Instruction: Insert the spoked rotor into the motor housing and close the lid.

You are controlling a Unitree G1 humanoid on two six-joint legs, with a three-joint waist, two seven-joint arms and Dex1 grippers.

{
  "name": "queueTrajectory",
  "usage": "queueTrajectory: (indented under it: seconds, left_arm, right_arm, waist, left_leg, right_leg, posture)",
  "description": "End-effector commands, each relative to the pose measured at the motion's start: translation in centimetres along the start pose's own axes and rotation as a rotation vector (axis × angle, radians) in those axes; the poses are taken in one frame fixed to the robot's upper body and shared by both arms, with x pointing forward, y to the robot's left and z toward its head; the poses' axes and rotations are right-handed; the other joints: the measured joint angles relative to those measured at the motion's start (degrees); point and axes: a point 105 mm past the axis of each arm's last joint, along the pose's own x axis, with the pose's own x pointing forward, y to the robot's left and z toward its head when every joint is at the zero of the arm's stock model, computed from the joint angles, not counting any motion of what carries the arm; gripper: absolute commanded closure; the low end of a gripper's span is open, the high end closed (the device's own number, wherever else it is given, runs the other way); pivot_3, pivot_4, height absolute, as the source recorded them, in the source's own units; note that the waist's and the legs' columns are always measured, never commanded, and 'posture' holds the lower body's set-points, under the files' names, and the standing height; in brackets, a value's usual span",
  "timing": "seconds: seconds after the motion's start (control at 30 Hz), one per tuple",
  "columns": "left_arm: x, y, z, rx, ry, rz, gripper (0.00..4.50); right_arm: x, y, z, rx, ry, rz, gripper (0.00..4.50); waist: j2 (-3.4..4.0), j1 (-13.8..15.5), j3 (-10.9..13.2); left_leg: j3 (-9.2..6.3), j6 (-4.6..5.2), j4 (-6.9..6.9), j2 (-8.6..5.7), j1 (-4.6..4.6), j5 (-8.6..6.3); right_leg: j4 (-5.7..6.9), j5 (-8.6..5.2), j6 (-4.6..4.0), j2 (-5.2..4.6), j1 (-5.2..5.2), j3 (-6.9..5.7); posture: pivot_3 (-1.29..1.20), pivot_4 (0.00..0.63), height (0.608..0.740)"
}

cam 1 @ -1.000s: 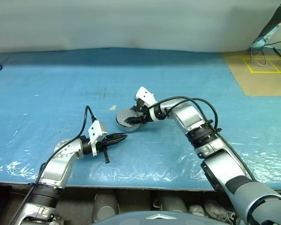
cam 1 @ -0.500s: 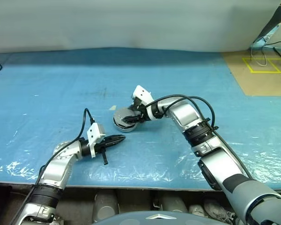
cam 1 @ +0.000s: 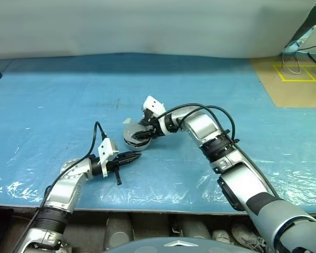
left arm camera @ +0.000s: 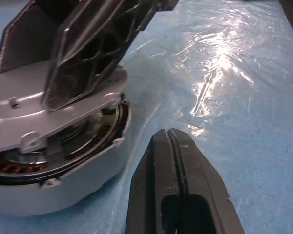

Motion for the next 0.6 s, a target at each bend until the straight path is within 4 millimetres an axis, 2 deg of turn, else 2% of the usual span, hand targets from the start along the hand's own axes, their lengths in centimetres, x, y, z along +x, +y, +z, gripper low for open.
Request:
queueTrajectory:
  seconds: [0.03,0.23,0.33,0.43,0.6]
  left_arm:
    - [-0.2,0.2,0.5,0.025,-0.009,-0.002,4.50]
    - [-0.6,0.3,0.0,0.021,-0.003,-0.001,4.50]
    - [-0.9,0.1,-0.1,0.021,-0.003,-0.006,4.50]
    - [-1.6,0.1,0.9,-0.007,-0.038,0.001,4.50]
    - [-3.6,1.6,2.3,-0.049,-0.062,0.073,4.50]
  right_arm:
    - [0.3,0.0,0.7,-0.061,0.009,-0.027,1.56]
    - [1.0,0.3,-1.8,-0.114,0.092,-0.037,1.56]
    - [0.9,0.0,-1.9,-0.102,0.083,-0.049,1.56]
    - [0.2,-0.3,-2.0,-0.099,0.075,-0.054,1.56]
    - [-1.5,-1.6,-4.1,-0.101,0.109,-0.088,1.56]
  waist:
    - [0.00,0.1,0.0]
    - [0.00,0.1,0.0]
    - [0.00,0.1,0.0]
    - [0.00,0.1,0.0]
    - [0.01,0.7,0.0]
  left_leg:
    - [0.00,0.00,0.00,0.00,0.00,0.00]
    - [0.00,-0.01,-0.01,-0.01,0.02,0.00]
    - [0.00,-0.01,-0.01,0.00,0.09,0.00]
    - [0.00,-0.01,0.00,0.00,0.12,0.00]
    - [-0.01,-0.01,0.01,-0.01,0.11,0.00]
  right_leg:
    - [0.00,0.00,0.00,0.00,0.00,0.00]
    - [-0.03,0.00,0.00,-0.01,0.03,0.00]
    - [0.00,0.00,0.00,-0.01,0.09,0.00]
    - [-0.01,0.00,0.01,-0.02,0.14,0.01]
    - [-0.01,0.00,0.00,-0.02,0.17,0.00]
  posture:
    - [0.00,0.150,0.740]
    - [0.00,0.150,0.740]
    - [0.00,0.150,0.740]
    - [0.00,0.150,0.740]
    - [0.00,0.150,0.740]
